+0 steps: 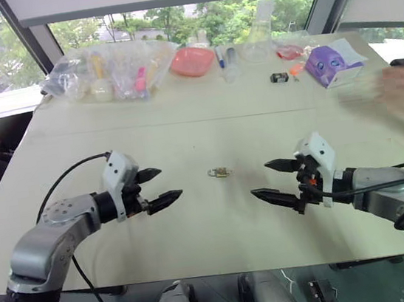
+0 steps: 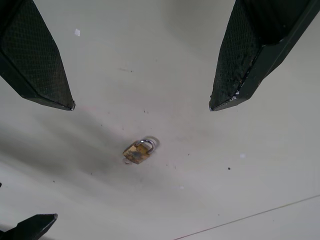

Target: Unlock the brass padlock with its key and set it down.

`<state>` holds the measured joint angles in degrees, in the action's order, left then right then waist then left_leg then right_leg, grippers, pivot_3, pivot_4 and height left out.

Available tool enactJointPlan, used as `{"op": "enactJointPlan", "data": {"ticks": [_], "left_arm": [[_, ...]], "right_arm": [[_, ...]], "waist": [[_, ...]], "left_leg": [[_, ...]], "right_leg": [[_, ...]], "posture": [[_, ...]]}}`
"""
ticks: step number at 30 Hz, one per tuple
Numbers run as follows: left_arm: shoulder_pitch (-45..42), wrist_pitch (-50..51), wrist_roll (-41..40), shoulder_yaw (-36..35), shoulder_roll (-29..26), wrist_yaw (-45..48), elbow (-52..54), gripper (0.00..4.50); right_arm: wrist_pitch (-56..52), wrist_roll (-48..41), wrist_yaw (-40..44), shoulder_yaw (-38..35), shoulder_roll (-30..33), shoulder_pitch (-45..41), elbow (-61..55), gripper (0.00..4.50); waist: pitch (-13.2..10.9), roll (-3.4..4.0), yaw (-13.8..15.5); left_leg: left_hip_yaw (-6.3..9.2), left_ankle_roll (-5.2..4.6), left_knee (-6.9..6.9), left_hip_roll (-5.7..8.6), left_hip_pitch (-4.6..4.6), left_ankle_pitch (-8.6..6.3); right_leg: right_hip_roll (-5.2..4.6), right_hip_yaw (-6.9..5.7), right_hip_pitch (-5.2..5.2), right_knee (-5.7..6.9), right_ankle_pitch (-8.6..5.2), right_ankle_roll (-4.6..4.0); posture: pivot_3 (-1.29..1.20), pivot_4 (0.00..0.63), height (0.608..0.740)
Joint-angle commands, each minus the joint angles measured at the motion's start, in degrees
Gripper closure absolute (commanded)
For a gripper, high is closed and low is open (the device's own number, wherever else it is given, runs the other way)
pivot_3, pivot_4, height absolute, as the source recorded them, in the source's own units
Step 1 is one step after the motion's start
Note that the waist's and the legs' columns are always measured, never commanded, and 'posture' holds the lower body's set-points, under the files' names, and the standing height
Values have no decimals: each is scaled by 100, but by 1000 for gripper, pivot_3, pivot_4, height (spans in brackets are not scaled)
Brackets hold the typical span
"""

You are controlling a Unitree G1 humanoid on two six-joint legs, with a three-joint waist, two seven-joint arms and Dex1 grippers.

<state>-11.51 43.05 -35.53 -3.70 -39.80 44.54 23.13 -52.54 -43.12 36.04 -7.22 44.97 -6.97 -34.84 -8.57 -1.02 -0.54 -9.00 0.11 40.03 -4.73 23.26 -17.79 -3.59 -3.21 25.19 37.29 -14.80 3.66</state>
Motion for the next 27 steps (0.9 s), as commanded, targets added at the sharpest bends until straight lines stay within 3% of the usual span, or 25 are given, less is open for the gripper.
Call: {"op": "enactJointPlan", "data": {"ticks": [1,20,24,27], "left_arm": [[-129,-167,-36,-126,51,11,48,0],[-410,-207,122,23,-206,345,-204,0],[-1003,-622,572,558,-370,876,-711,0],[-1970,-1038,1041,1274,-305,1606,-1481,0]], "right_arm": [[26,-63,-16,-64,10,-51,-216,64],[-362,-226,-249,-60,-43,-263,-105,64],[-389,-185,-361,-39,-125,-457,1,64],[-441,-158,-339,81,-96,-604,-6,64]], "waist": [[0,0,-1],[0,0,1],[0,0,15],[0,0,67]], "left_leg": [[0,0,0,0,0,0],[-1,6,0,0,0,3],[-2,6,0,1,0,3],[-10,6,3,3,2,4]], "right_leg": [[0,0,0,0,0,0],[0,0,0,0,0,0],[1,-2,0,0,0,0],[1,-3,0,-1,0,0]], "posture": [[0,150,739],[0,150,739],[0,150,739],[0,150,739]]}}
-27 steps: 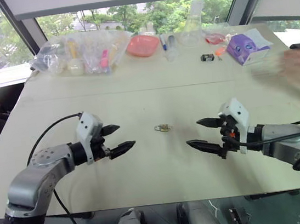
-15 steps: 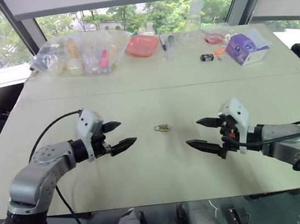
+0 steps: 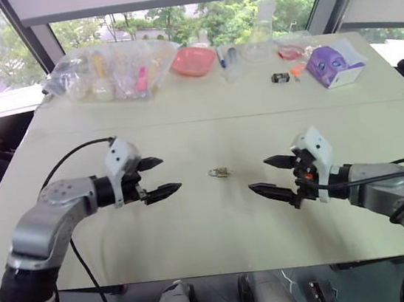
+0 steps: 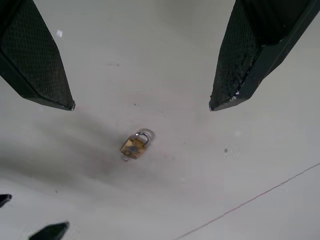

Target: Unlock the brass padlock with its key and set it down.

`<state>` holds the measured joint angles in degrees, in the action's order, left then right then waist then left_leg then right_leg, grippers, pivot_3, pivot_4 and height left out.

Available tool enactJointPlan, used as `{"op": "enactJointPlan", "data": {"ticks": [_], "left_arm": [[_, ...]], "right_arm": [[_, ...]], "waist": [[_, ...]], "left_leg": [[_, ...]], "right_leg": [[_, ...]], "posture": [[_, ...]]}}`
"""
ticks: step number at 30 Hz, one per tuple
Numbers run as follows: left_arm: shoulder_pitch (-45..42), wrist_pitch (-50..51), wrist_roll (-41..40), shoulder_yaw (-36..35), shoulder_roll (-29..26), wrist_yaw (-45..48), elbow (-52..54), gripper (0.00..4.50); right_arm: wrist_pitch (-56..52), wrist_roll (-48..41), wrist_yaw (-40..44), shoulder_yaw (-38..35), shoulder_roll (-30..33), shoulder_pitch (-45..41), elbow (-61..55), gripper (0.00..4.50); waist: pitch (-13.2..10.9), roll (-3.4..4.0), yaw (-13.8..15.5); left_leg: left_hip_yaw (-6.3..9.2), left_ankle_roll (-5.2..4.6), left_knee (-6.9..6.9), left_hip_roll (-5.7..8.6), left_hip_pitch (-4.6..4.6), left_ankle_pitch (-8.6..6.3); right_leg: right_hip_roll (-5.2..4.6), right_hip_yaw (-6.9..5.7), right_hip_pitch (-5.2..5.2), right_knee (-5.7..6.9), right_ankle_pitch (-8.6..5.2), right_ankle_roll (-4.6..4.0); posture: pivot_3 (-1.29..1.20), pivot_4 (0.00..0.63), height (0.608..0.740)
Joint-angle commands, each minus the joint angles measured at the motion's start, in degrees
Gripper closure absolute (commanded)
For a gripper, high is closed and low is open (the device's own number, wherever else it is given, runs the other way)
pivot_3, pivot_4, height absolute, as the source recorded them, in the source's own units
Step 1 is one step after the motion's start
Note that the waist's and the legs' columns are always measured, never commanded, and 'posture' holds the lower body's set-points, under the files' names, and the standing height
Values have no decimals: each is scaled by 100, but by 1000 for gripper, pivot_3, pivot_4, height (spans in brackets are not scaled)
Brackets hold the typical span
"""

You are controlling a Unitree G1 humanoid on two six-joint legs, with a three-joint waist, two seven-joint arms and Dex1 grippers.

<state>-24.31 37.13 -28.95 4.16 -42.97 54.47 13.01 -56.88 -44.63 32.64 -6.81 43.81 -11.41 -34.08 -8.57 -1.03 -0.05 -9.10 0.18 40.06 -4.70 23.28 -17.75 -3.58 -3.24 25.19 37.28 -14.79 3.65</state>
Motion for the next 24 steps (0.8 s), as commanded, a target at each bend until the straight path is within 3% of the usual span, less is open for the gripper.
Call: {"op": "enactJointPlan", "data": {"ticks": [1,5,10,16,24], "left_arm": [[-1041,-666,602,767,88,880,-803,0],[-2194,-1632,1426,1662,662,1663,-2372,0],[-3197,-2879,2314,2252,1639,2033,-4564,0],[-4089,-3846,2865,2315,2785,2161,-6654,0],[-4340,-4592,3600,2403,3297,2139,-7944,0]], "right_arm": [[-29,-1,24,103,45,-183,-122,64],[-56,160,-98,411,11,-188,-266,64],[-45,339,-499,582,-243,-15,-425,64],[-14,471,-1064,394,-606,402,-708,64],[33,548,-1453,228,-850,698,-969,64]], "waist": [[0,0,56],[0,0,88],[-1,-3,85],[-2,-6,80],[-2,-8,58]], "left_leg": [[-2,1,1,0,0,0],[-7,14,1,5,5,8],[-6,15,3,8,11,8],[-4,-11,4,8,17,-6],[8,-23,3,6,16,-13]], "right_leg": [[0,0,0,0,0,0],[2,-2,-1,-5,0,0],[2,-3,3,-9,0,1],[1,-4,7,-10,1,1],[2,-4,9,-7,1,1]], "posture": [[0,150,739],[0,150,739],[0,150,739],[0,150,739],[0,150,739]]}}
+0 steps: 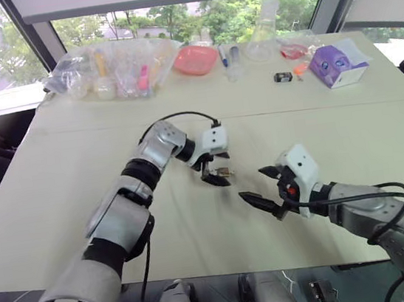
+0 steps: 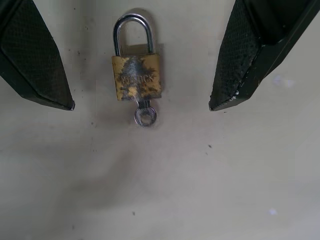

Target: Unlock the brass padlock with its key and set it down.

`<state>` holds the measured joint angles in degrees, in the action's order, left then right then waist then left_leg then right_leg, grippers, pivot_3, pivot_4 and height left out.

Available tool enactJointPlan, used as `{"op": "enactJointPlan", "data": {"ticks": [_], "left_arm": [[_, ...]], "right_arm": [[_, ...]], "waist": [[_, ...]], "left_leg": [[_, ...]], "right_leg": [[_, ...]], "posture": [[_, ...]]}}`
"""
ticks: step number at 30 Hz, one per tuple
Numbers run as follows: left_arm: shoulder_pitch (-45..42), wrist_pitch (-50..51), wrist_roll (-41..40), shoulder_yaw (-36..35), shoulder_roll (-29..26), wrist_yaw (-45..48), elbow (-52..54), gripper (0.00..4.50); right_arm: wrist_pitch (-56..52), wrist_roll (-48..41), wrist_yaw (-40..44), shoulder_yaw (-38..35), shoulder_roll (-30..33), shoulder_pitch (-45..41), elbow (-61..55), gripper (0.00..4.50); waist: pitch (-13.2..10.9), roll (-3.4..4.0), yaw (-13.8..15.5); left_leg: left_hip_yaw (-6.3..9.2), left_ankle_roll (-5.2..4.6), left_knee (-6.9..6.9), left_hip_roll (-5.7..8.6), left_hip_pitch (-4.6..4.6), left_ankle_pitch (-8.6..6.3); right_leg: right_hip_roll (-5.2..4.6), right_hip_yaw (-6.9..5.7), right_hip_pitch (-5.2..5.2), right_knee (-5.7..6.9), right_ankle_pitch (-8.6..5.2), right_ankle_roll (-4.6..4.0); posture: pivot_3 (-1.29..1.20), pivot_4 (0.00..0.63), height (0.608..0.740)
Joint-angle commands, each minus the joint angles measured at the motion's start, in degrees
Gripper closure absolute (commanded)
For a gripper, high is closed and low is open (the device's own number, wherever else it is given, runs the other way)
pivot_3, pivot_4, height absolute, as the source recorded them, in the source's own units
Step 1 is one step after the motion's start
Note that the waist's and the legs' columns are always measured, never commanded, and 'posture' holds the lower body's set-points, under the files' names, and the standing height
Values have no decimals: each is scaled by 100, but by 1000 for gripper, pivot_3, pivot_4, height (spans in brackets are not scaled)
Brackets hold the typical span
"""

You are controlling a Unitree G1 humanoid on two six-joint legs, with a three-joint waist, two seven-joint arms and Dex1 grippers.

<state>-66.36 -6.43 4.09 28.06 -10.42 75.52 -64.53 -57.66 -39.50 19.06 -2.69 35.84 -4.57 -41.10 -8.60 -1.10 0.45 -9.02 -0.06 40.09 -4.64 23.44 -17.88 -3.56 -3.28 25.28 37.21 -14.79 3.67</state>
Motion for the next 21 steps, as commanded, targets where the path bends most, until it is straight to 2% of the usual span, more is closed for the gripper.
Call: {"op": "enactJointPlan", "data": {"ticks": [1,5,8,14,16,19,21], "left_arm": [[-140,-273,393,49,43,91,-230,0],[-100,-352,607,77,1,359,-263,0],[-26,-375,640,11,23,396,-272,782],[138,-438,743,-52,15,316,-209,3775],[194,-547,772,-110,22,87,-160,3785],[348,-1189,370,-655,-34,-401,219,3785],[434,-1686,193,-929,-189,-498,528,3785]], "right_arm": [[126,43,-109,-212,-59,30,-270,64],[180,39,-130,-269,-95,24,-249,64],[205,50,-125,-246,-115,-28,-199,0],[220,43,-19,-242,-99,-76,-107,0],[178,-117,-14,-326,-233,-72,-18,0],[-5,-1069,-275,-872,-1135,-184,657,0],[-107,-1328,-385,-1066,-1392,-299,908,0]], "waist": [[1,-1,13],[4,-3,5],[4,-3,5],[8,-6,14],[12,-8,14],[18,-14,18],[16,-11,15]], "left_leg": [[2,0,1,0,-1,0],[5,-2,1,-1,-2,-1],[9,-1,1,-2,-3,-1],[11,-2,1,-2,-4,-1],[11,-3,1,-2,-6,-1],[15,-3,2,-2,-15,-1],[15,-2,6,-5,-15,-1]], "right_leg": [[0,0,-1,0,0,0],[0,0,-2,0,0,0],[1,0,-2,2,0,-1],[0,0,-5,2,0,-1],[0,0,-7,2,0,0],[0,-1,-19,3,0,0],[-1,-1,-19,9,0,-1]], "posture": [[0,150,739],[0,150,739],[0,150,739],[0,150,739],[0,150,739],[0,150,739],[0,150,739]]}}
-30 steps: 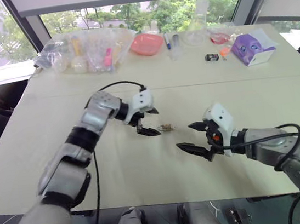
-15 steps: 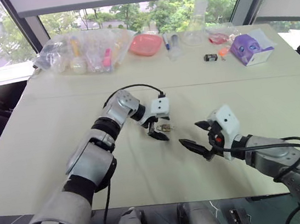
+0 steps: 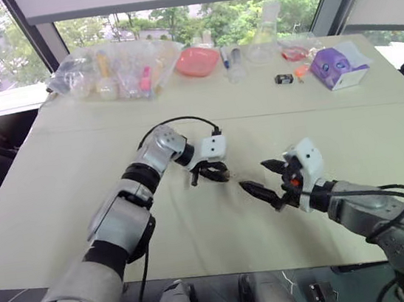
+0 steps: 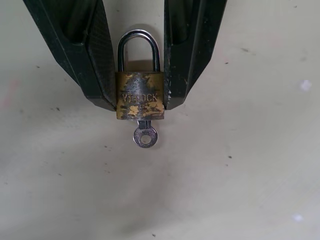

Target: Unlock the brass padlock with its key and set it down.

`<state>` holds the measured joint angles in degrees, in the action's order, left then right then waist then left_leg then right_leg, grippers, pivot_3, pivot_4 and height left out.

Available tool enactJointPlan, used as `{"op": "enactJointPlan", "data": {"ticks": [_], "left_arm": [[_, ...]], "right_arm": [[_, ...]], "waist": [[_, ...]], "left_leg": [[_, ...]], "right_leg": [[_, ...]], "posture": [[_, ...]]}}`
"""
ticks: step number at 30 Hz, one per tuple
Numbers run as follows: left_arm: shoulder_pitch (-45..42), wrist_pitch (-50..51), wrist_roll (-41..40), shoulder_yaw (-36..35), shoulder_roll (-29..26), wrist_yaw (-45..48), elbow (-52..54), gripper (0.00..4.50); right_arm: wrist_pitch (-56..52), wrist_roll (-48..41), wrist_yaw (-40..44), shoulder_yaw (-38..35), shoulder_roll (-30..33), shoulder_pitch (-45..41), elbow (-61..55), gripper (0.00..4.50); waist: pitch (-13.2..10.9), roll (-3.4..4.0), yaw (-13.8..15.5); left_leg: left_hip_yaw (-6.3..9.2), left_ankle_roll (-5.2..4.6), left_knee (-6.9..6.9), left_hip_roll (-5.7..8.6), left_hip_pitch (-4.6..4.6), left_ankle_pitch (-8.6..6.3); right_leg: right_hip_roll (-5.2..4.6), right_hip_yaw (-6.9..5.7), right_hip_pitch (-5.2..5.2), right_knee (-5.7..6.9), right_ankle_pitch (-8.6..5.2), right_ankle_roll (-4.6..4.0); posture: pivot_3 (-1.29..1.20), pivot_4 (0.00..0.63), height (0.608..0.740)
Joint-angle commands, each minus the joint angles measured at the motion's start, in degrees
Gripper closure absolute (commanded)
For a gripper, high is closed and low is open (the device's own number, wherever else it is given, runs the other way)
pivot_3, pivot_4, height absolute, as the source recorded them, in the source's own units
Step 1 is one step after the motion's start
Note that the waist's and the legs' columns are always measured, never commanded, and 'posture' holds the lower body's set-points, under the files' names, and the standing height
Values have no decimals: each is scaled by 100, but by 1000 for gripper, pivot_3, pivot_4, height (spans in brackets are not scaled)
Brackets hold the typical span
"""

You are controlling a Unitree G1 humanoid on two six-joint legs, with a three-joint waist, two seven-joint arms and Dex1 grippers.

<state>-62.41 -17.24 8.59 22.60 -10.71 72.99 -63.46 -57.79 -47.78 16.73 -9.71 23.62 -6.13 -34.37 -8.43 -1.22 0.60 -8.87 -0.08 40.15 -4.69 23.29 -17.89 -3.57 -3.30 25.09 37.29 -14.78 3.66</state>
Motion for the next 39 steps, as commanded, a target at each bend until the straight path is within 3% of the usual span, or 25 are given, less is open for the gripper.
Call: {"op": "enactJointPlan", "data": {"ticks": [1,5,9,14,29,32,37,38,39], "left_arm": [[103,-814,-332,-493,-321,-215,646,3785],[498,-784,-772,-850,-880,30,1921,3785],[1005,-87,-1067,-929,-1210,133,3306,3785],[1609,769,-1296,-1047,-1468,-125,4801,3785],[1952,1314,-1378,-966,-1538,-538,5722,3785],[1968,1263,-1365,-928,-1606,-465,5792,3785],[1979,1283,-1400,-911,-1647,-462,5843,3785],[1974,1278,-1402,-908,-1648,-468,5850,3785],[1973,1278,-1403,-902,-1651,-470,5861,3785]], "right_arm": [[-162,-619,-187,-397,-214,-254,277,0],[-285,-910,-445,-407,-336,-732,490,0],[-323,-1009,-521,-302,-412,-975,663,0],[-355,-1791,-714,-462,-722,-1390,875,0],[-289,-2311,-962,-318,-534,-1276,932,0],[-280,-2313,-945,-261,-513,-1228,912,1331],[-189,-2465,-1013,-250,-583,-1235,949,4142],[-184,-2490,-1028,-236,-586,-1240,950,4433],[-174,-2521,-1048,-227,-599,-1244,953,4433]], "waist": [[-3,1,-2],[-6,6,-38],[-4,9,-2],[-5,10,-15],[-4,10,-10],[-5,10,-11],[-5,10,-10],[-5,10,-10],[-5,10,-10]], "left_leg": [[-1,0,1,0,5,0],[-7,3,-1,-3,14,2],[-15,29,-5,-3,12,17],[-20,37,-1,-4,12,21],[-25,39,-2,-3,9,22],[-25,39,-3,-3,9,22],[-26,39,-3,-3,9,22],[-25,39,-3,-3,9,22],[-26,39,-3,-3,9,22]], "right_leg": [[-2,1,7,4,0,0],[-1,3,24,10,0,1],[1,2,21,7,0,0],[0,4,20,8,1,2],[2,3,16,8,1,2],[2,3,16,8,1,2],[2,3,16,8,1,2],[2,3,16,8,1,2],[2,3,17,8,1,2]], "posture": [[0,150,739],[0,150,739],[0,150,739],[0,150,739],[0,150,739],[0,150,739],[0,150,739],[0,150,739],[0,150,739]]}}
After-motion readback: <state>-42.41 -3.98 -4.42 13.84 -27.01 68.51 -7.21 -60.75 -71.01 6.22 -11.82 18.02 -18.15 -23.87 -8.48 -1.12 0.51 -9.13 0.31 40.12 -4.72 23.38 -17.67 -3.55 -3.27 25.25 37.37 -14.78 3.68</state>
